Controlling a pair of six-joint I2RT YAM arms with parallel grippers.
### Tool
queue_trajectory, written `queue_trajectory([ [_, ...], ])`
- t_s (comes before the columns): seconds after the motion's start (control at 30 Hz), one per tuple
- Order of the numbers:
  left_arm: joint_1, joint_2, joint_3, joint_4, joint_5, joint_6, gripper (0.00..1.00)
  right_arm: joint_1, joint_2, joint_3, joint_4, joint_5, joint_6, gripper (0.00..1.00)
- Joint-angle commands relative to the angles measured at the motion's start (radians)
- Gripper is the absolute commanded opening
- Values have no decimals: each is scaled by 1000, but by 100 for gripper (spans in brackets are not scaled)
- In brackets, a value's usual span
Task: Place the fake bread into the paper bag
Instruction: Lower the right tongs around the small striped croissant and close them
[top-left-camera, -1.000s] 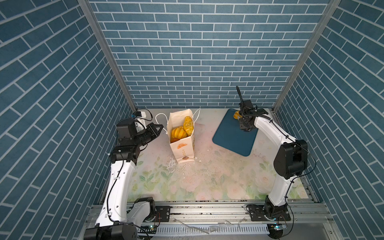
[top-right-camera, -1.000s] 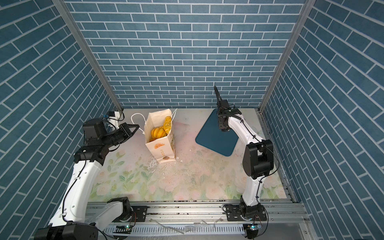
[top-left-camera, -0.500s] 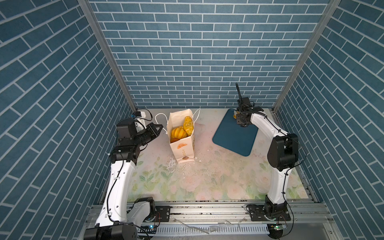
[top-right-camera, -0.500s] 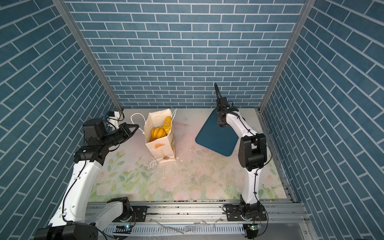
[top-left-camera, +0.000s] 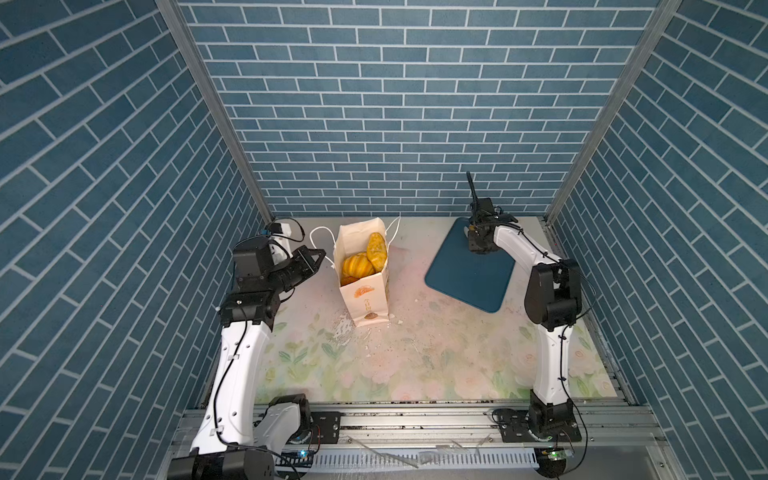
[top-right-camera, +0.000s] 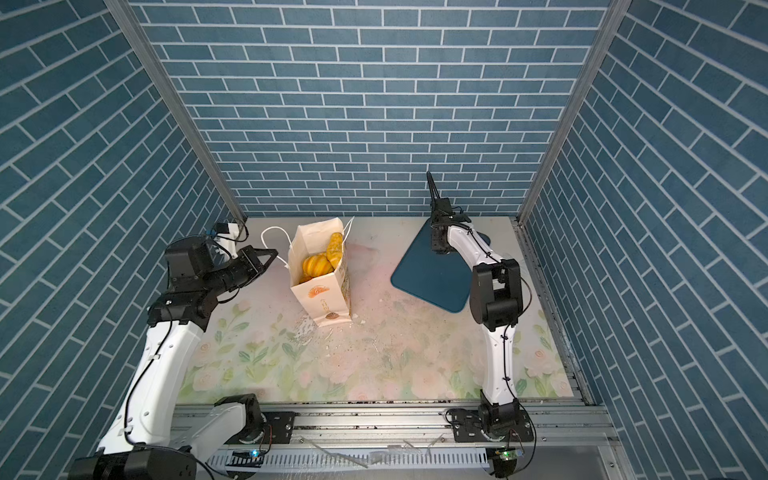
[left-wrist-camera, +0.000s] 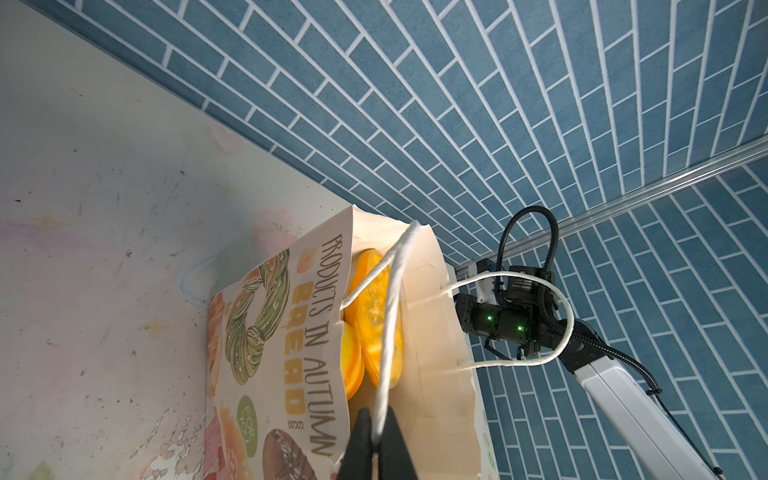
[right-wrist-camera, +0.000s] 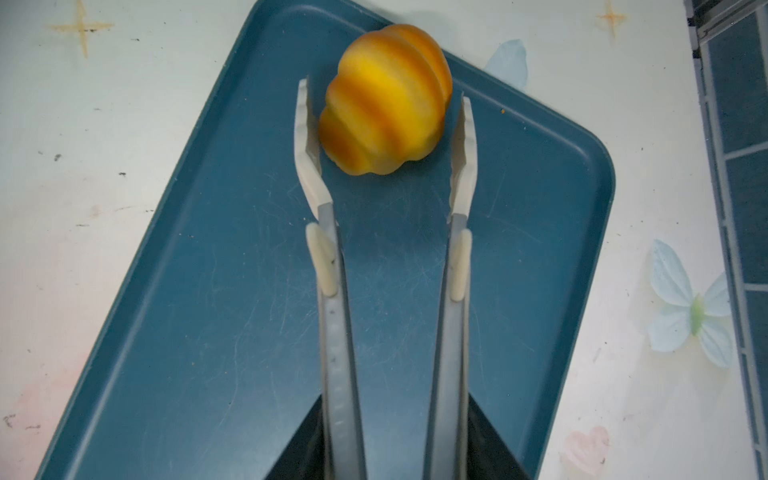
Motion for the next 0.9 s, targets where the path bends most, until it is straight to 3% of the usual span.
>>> queue_trajectory([
  [0.0,2,-12,11,-10,-4,20,8,-8,-15,-6,47,-18,12,44],
  [0.33,2,-11,7,-4,-4,19,8,-6,-92,-97,69,-38,-18,36],
  [0.63,2,-12,-7,15,1,13,8,27,-291,-363,119,-69,-13,34],
  [0.87,2,-12,-12,23,8,13,8,72,-397,-504,100,-169,-29,34],
])
